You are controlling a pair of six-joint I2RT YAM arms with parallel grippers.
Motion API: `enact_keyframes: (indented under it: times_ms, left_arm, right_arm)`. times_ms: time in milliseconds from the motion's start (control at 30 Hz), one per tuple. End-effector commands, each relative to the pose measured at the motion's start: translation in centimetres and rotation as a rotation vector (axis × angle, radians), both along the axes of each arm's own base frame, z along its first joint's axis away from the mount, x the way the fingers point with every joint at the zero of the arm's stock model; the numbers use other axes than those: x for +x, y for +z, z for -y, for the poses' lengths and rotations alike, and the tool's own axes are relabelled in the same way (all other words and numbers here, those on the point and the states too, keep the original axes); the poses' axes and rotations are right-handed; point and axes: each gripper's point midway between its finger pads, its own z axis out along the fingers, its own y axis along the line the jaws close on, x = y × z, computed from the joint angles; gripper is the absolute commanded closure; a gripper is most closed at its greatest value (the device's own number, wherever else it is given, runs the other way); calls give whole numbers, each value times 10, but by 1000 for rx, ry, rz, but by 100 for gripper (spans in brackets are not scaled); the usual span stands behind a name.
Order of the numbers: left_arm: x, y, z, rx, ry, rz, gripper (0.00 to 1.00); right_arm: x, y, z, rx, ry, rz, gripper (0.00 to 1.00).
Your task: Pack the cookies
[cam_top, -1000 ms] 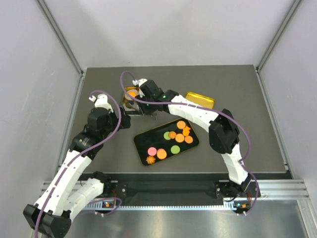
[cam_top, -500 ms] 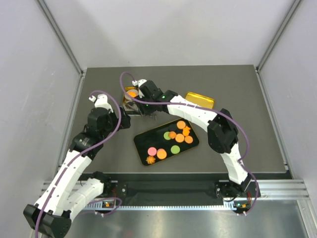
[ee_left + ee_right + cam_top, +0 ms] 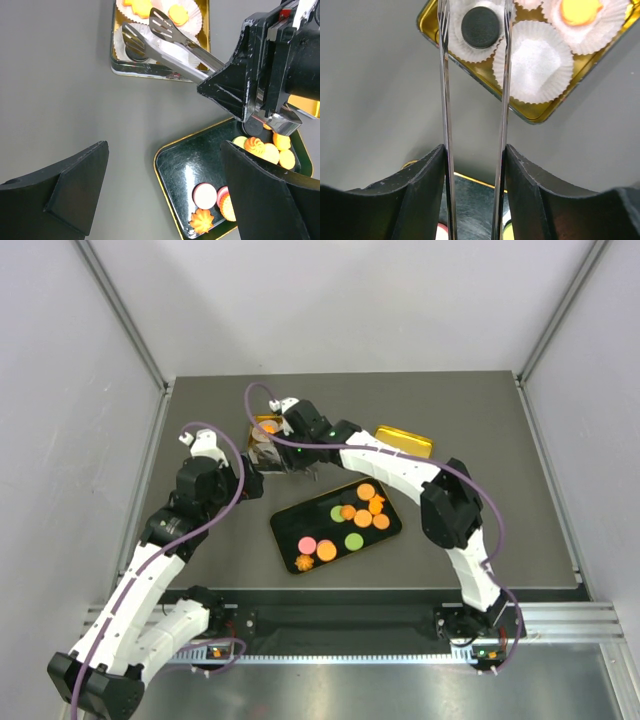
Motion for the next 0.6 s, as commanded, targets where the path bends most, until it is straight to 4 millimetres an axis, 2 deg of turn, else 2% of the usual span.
enact_keyframes:
  times_ms: [0, 33, 67, 133, 200, 233, 300, 467, 500, 533, 567]
  left_arm:
    - [6, 16, 4, -41, -9, 70, 2]
    - [6, 17, 4, -42, -9, 73, 2]
    - [6, 17, 5, -43, -11, 75, 2]
    - [5, 18, 4, -44, -11, 78, 2]
    - [6, 18, 4, -44, -8, 80, 2]
    - [6, 18, 3, -41, -6, 79, 2]
    - [5, 19, 3, -43, -4, 80, 2]
    - [5, 19, 2, -46, -3, 83, 2]
    - [5, 18, 2, -46, -3, 81, 2]
    - [5, 17, 1, -45, -1, 77, 2]
    - [5, 17, 1, -47, -2, 76, 2]
  right_arm:
    - [17, 82, 9, 141, -33, 128, 52]
    - [15, 101, 19, 164, -45, 151, 53]
    - [13, 100, 27, 153, -54, 149, 53]
    - [7, 114, 48, 156, -78, 173, 53]
    - [2, 120, 63, 148, -96, 186, 53]
    - [-8, 122, 76, 145, -103, 185, 53]
    - [-19, 120, 91, 132, -118, 183, 53]
    - [-66, 103, 149, 56, -149, 139, 53]
    - [-75, 110, 158, 64, -149, 147, 52]
    - [-86, 92, 170, 19, -150, 108, 52]
    - [-92, 88, 177, 6, -151, 94, 52]
